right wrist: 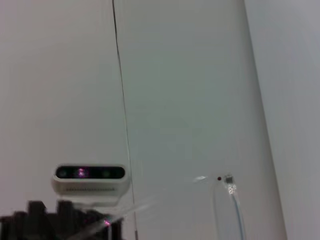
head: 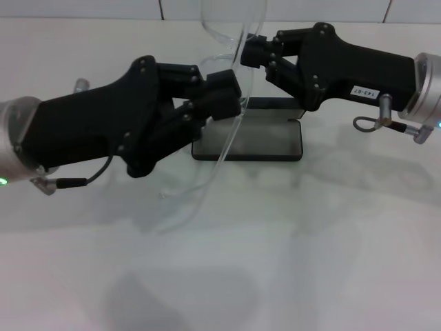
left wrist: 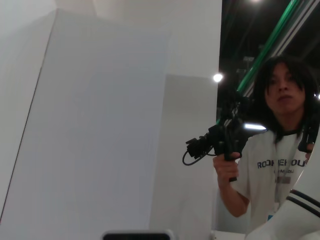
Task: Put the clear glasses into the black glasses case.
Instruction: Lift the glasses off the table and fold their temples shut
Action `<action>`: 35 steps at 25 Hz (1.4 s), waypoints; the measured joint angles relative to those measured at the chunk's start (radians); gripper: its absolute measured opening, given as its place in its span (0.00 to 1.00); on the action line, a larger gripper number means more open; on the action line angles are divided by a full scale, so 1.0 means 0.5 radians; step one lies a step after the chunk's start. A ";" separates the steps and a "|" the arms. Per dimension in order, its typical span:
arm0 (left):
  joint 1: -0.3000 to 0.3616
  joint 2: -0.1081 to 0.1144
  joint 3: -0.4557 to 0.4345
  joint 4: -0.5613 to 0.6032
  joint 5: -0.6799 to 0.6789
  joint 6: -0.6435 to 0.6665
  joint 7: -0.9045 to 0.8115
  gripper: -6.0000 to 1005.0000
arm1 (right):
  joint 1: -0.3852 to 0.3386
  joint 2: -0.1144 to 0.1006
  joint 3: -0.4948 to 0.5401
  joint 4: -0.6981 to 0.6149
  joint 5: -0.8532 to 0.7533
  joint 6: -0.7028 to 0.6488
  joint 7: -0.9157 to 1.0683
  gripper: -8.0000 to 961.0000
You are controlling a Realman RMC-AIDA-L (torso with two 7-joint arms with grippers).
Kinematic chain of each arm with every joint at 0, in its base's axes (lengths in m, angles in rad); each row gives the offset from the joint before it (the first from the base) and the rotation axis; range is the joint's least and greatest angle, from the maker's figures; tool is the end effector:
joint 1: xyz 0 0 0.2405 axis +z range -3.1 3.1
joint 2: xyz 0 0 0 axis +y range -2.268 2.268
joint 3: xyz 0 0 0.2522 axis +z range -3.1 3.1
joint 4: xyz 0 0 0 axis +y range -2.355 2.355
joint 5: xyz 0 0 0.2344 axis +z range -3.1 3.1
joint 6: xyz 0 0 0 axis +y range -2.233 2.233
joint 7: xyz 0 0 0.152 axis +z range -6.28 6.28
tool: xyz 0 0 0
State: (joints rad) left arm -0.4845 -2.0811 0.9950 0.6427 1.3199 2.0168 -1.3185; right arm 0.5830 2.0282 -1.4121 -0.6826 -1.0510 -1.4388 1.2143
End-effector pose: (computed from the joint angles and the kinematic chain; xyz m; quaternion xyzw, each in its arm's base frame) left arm -0.1815 0.2990 0.0251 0.8480 0.0483 0.5265 0.0354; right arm 0.1363 0.3732 -0.0221 -0.8938 0.0563 0.4362 0.0873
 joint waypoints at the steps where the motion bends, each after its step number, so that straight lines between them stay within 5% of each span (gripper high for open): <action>1: -0.012 0.003 -0.002 -0.030 0.009 -0.010 0.017 0.12 | 0.008 0.000 -0.004 0.006 0.004 -0.003 -0.003 0.07; 35: -0.028 -0.009 -0.012 -0.181 0.015 -0.386 0.167 0.12 | 0.079 -0.001 -0.058 0.025 0.016 -0.048 -0.008 0.07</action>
State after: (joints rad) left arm -0.4986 -2.0858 0.9890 0.5521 1.3275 1.8239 -1.2348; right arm 0.6227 2.0278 -1.4413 -0.6702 -1.0431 -1.4627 1.2102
